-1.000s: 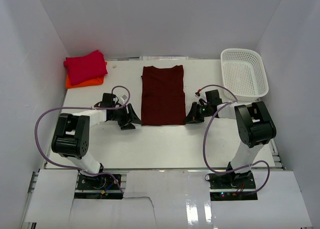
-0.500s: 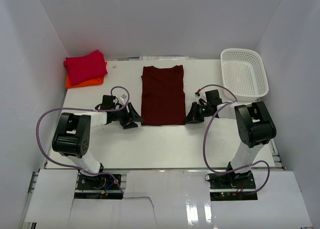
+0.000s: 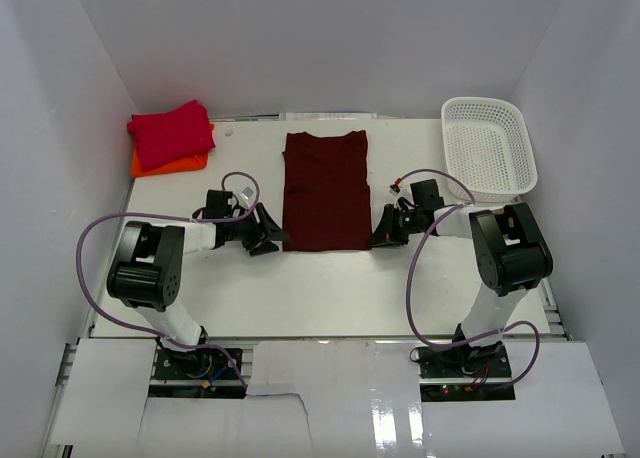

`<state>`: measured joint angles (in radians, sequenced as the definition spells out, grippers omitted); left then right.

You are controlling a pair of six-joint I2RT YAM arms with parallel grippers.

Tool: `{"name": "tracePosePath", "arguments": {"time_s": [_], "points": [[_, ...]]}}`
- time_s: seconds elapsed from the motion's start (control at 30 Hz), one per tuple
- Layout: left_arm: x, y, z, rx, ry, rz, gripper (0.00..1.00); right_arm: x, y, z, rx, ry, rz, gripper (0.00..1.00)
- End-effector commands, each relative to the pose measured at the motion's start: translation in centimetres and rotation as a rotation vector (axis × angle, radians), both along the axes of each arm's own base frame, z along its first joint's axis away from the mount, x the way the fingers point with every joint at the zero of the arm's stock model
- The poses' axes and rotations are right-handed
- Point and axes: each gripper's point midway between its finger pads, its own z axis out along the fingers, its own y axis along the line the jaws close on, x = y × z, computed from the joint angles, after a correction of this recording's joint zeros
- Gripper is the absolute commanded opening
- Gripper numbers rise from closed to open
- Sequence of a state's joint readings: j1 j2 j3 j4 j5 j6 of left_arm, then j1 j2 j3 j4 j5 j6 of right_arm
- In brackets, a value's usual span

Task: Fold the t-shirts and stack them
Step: Grab one side of the 2/3 rectangular tshirt with both arms

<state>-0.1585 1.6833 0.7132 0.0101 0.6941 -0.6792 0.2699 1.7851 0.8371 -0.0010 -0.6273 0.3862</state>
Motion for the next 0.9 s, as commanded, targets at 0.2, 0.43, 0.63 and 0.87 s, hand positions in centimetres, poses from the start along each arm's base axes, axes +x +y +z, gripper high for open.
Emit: {"name": "tracePosePath", "arguments": {"time_s": [0.2, 0.43, 0.63, 0.87], "points": [[-0.8, 0.4, -3.5, 0.114, 0.059, 0.021, 0.64, -0.7, -0.8, -0.3, -0.061, 0.007, 0.001, 0.08], [-1.1, 0.4, -4.3, 0.131, 0.081, 0.023, 0.57, -0.9, -0.9, -0.2, -0.060, 0.007, 0.003, 0.08], [-1.0, 0.1, -4.6, 0.109, 0.084, 0.020, 0.30, -1.0, -0.8, -0.1, -0.055, 0.003, 0.005, 0.08], [-0.9, -0.9, -4.2, 0.046, 0.082, -0.031, 0.06, -1.3, -1.0, 0.3, -0.061, 0.000, 0.018, 0.08]]}}
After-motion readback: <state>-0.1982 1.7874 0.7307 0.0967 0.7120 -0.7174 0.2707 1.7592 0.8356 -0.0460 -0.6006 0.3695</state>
